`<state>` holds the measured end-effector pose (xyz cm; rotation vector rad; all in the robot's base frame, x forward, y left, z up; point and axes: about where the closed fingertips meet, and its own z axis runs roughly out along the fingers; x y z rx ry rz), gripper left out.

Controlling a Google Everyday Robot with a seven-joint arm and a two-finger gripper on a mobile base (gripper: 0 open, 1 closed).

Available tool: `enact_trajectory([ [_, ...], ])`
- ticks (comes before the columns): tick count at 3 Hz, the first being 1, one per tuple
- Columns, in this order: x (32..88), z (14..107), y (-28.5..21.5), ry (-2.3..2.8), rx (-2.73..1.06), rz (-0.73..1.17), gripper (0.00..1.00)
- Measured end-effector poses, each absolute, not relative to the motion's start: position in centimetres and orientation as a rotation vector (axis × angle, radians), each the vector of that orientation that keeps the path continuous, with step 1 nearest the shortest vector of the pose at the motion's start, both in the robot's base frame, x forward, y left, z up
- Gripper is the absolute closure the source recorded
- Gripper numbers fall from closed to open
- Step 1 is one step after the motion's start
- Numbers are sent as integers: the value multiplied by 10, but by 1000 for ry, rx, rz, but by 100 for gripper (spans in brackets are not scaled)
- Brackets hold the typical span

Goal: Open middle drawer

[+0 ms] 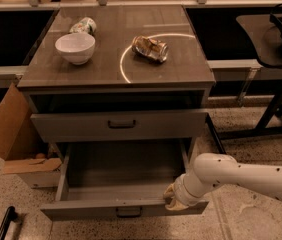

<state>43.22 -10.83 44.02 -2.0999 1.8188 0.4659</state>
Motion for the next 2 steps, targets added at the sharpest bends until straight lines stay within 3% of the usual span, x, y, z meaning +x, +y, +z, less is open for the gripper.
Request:
enact_trajectory([
  [2,443,485,-159,1841,-2002,373,11],
])
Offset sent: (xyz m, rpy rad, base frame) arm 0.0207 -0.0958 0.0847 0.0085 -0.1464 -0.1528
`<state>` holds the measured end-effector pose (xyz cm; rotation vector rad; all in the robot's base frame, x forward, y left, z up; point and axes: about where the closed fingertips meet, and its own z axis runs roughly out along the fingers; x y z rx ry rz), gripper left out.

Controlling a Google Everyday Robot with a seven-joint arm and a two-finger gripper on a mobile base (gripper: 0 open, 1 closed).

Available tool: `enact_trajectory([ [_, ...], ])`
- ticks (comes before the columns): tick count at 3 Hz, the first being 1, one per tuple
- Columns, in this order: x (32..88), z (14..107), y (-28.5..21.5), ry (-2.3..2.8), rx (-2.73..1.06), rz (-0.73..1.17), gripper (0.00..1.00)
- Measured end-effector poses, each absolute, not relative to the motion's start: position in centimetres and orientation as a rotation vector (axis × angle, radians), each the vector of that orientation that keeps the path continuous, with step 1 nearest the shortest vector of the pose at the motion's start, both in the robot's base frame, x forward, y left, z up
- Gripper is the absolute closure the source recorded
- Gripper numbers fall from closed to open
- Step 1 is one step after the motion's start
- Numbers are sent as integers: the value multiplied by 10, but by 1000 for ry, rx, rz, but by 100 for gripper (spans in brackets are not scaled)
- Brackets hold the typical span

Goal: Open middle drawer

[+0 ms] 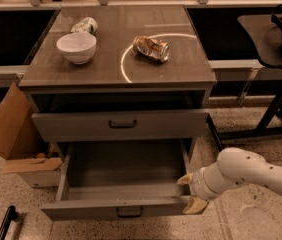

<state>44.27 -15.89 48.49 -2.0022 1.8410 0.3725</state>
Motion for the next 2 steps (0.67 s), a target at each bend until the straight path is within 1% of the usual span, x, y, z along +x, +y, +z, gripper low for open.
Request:
enact_trajectory([
  [1,449,507,-207,1927,-1927,305,0],
  [2,455,518,-263,2058,-1836,254,0],
])
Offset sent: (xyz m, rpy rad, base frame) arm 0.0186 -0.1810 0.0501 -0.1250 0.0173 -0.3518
